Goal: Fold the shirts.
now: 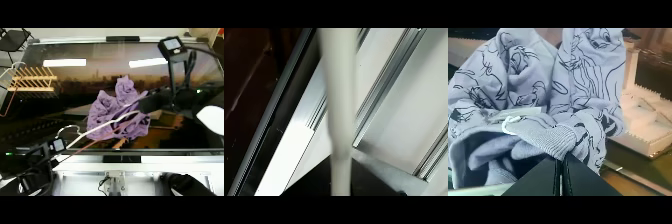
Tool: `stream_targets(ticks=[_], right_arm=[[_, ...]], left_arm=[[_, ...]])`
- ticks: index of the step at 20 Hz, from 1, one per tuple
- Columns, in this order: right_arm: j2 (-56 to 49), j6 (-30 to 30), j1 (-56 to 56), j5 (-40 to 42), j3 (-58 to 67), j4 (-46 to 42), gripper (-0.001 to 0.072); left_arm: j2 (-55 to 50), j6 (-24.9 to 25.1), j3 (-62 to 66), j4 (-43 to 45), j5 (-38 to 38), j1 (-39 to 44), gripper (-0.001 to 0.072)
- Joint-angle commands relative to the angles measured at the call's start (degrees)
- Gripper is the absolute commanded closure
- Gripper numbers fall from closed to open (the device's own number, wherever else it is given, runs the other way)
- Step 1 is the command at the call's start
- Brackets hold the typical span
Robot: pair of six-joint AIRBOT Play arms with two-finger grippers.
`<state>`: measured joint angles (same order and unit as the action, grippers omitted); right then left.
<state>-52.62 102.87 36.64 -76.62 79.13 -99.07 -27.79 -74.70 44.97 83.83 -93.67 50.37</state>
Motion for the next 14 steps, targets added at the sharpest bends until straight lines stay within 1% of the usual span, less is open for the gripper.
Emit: stream_targets(ticks=[1,2,3,6,8,10,12,14], right_arm=[[0.04,-0.07,-0.02,0.09,0.07,0.66,0.0647],[0.04,-0.09,0.00,0.61,0.07,2.56,0.0647],[0.04,-0.15,0.00,1.11,0.07,4.37,0.0647],[0.07,-0.33,0.00,1.09,0.09,7.54,0.0647],[0.07,-0.46,0.00,1.14,0.09,7.50,0.0647],[0.07,-0.79,0.00,1.14,0.09,7.10,0.0647],[0.07,-0.87,0.00,2.12,0.09,7.80,0.0647],[0.04,-1.95,0.00,5.38,0.09,12.02,0.0647]], left_arm=[[-1.53,1.40,0.11,-0.26,0.74,0.00,0.0648],[-3.06,0.94,-0.20,-0.31,4.35,0.00,0.0647],[-5.09,-0.98,-0.42,-0.28,7.98,0.00,0.0647],[-12.79,-8.90,-0.35,-0.28,16.06,0.00,0.0648],[-15.76,-9.66,-0.35,-0.28,17.79,0.00,0.0648],[-15.87,-10.32,-0.35,-0.28,17.42,0.00,0.0648],[-15.54,-9.77,-0.35,-0.28,18.34,0.00,0.0648],[-16.68,-9.81,-0.35,-1.62,23.41,0.00,0.0648]])
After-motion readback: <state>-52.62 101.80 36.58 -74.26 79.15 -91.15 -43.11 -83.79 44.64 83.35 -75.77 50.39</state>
